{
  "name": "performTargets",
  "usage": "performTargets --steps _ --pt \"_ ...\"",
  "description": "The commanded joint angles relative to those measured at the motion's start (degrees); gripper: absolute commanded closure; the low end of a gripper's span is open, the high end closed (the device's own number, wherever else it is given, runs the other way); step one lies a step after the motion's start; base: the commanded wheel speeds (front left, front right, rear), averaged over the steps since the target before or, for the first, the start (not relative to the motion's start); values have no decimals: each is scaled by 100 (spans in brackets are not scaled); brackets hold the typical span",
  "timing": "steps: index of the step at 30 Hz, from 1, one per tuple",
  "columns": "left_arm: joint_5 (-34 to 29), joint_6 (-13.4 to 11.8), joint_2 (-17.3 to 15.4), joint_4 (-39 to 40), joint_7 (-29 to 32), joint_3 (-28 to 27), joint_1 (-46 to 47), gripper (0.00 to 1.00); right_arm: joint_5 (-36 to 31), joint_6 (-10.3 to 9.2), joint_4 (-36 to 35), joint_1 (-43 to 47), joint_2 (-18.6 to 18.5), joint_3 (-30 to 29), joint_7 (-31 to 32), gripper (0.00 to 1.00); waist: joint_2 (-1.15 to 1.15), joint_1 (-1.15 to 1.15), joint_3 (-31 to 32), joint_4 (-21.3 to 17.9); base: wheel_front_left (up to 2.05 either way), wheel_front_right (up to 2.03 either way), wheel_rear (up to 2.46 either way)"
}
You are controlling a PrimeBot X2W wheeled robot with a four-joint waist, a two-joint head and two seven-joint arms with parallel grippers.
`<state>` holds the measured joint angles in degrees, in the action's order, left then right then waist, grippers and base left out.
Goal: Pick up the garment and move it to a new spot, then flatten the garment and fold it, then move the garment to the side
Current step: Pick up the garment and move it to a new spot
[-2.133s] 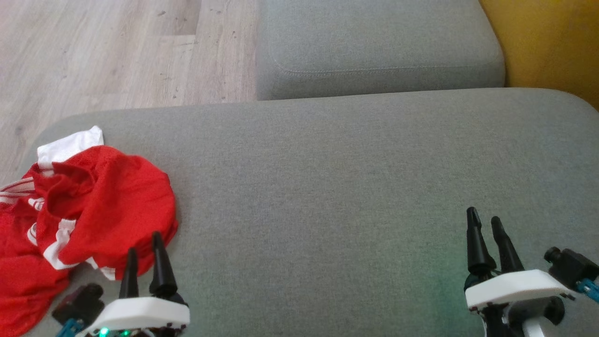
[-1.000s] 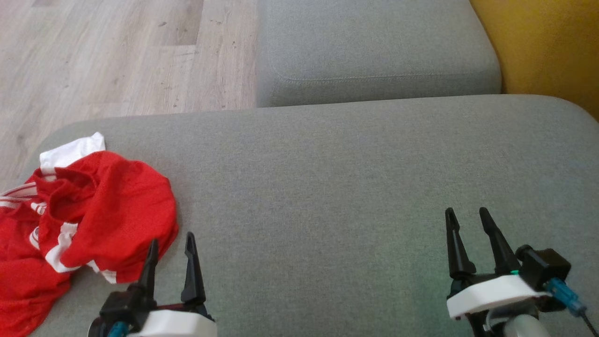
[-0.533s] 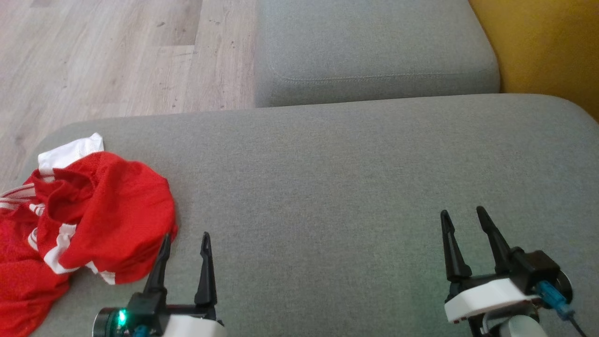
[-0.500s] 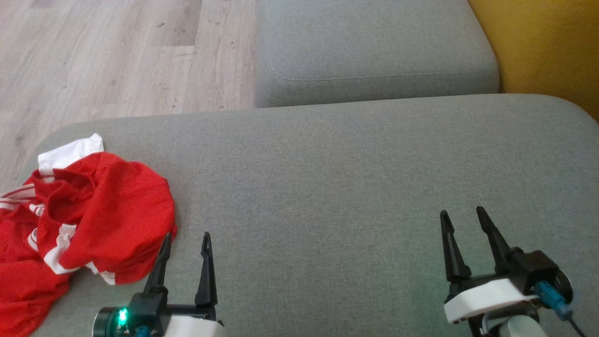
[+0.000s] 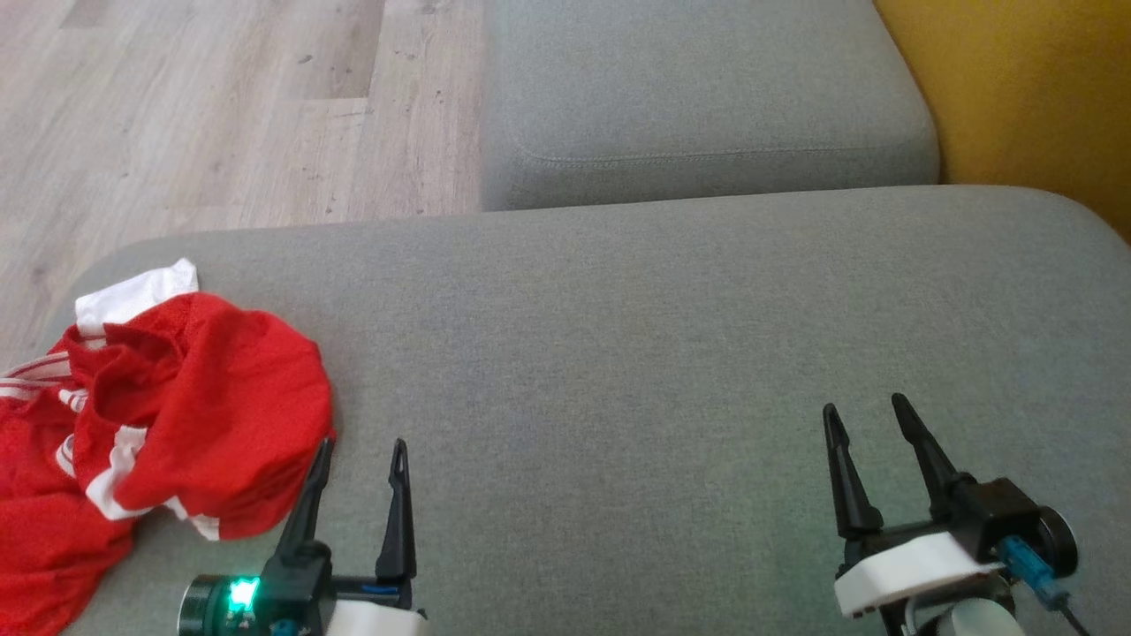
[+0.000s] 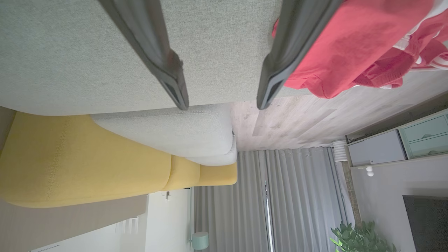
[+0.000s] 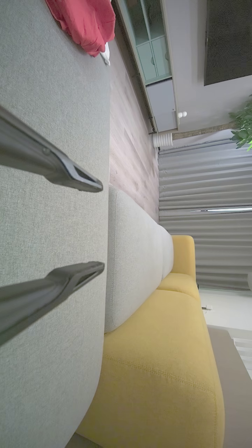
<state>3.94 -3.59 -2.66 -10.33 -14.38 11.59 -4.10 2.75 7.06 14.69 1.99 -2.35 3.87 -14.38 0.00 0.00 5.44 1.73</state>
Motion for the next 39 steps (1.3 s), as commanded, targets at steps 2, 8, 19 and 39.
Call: performTargets --steps 2,8,19,39 --pt "-37 -35 -21 168 -62 -136 194 0 38 43 -179 -143 -53 141 -62 0 0 0 6 27 0 0 0" --pt "-49 -16 -21 146 -62 -140 165 0 -14 43 -174 -123 -53 183 -62 0 0 0 -3 218 0 0 0" --pt "-108 -49 -26 130 -62 -283 172 0 6 43 -174 -53 -53 294 -62 0 0 0 -75 1192 0 0 0" --pt "-253 -141 -137 568 -62 -802 366 0 -276 43 -177 -70 -53 369 -62 0 0 0 -493 2664 0 0 0"
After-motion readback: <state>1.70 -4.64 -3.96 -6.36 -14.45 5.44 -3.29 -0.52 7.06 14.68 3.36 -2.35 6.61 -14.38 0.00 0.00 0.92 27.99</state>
